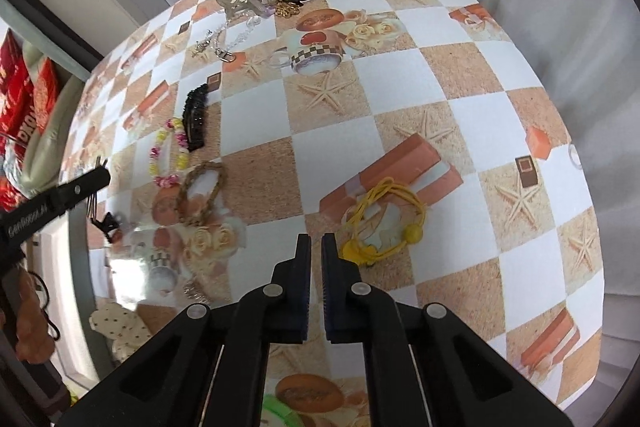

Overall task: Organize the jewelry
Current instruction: 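Grasp the yellow cord bracelet with the right tool while the left tool grasps the beige hair clip, then carry both items to the white tray and open both tools to release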

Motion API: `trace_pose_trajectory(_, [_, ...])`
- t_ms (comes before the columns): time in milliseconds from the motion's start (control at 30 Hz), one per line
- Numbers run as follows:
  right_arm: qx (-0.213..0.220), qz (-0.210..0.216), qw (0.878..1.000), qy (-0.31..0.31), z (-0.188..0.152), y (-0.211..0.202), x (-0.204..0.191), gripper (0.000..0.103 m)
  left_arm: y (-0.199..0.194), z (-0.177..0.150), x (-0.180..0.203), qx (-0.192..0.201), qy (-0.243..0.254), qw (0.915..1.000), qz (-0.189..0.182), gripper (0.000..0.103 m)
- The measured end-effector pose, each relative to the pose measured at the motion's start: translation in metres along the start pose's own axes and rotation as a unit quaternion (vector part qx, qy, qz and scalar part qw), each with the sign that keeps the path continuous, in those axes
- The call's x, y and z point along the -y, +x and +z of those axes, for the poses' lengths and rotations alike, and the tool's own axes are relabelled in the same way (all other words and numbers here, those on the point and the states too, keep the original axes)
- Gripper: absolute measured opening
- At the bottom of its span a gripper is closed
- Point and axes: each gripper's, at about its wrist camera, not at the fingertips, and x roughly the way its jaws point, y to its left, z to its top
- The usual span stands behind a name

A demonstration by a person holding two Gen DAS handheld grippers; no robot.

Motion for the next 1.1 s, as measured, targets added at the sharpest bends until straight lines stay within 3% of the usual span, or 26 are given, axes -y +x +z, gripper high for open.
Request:
trace_pose_trajectory(267, [0.001, -0.008, 1.0, 0.011, -0.008, -0.011, 0.007, 0.005, -0.025, -0.02, -0.021, 0.01, -0.002, 0.9999, 0.004, 0.024])
trace_pose_trajectory(333, [-0.007, -0.023, 0.999, 0.026, -0.007, -0.004, 0.017, 0.015, -0.027, -0.023, -0.024, 0.01, -0.001, 0.9999, 0.007, 0.024])
trace_pose_trajectory(367, [-0.014, -0.027, 0.999, 0.037, -0.006, 0.001, 0.023, 0.041, -0.028, -0.025, -0.025, 0.011, -0.001, 0.9999, 0.007, 0.024])
trace_pose_trajectory(400, [-0.013, -0.025, 0.998, 0.053, -0.005, 0.004, 0.028, 0.055, -0.029, -0.026, -0.027, 0.01, -0.001, 0.9999, 0.008, 0.024])
trace_pose_trajectory(567, [0.0, -0.043, 0.997, 0.07, 0.009, 0.02, 0.032, 0.055, -0.029, -0.029, -0.026, 0.011, 0.002, 0.9999, 0.009, 0.024])
trace_pose_trajectory(667, [-0.006, -0.073, 0.997, 0.039, 0.016, 0.034, 0.02, 0.05, -0.029, -0.029, -0.025, 0.013, 0.002, 0.9999, 0.008, 0.024])
trace_pose_trajectory(700, [-0.014, -0.086, 0.996, 0.025, 0.016, 0.039, 0.016, 0.036, -0.029, -0.03, -0.024, 0.014, 0.002, 0.9999, 0.008, 0.024])
trace_pose_trajectory(733, [-0.015, -0.12, 0.993, 0.001, 0.015, 0.042, 0.008, 0.029, -0.03, -0.03, -0.023, 0.014, 0.002, 0.9999, 0.007, 0.024])
trace_pose_trajectory(767, [-0.012, -0.123, 0.992, -0.013, 0.014, 0.043, 0.004, 0.007, -0.03, -0.03, -0.023, 0.015, 0.001, 0.9999, 0.007, 0.024])
trace_pose_trajectory(867, [-0.013, -0.111, 0.993, -0.023, 0.012, 0.042, 0.0, 0.005, -0.031, -0.031, -0.023, 0.015, 0.001, 0.9999, 0.006, 0.024])
trace_pose_trajectory(1100, [0.003, -0.022, 1.0, -0.002, 0.016, 0.008, 0.001, 0.004, -0.041, -0.032, -0.03, 0.024, -0.014, 0.9996, 0.004, 0.024])
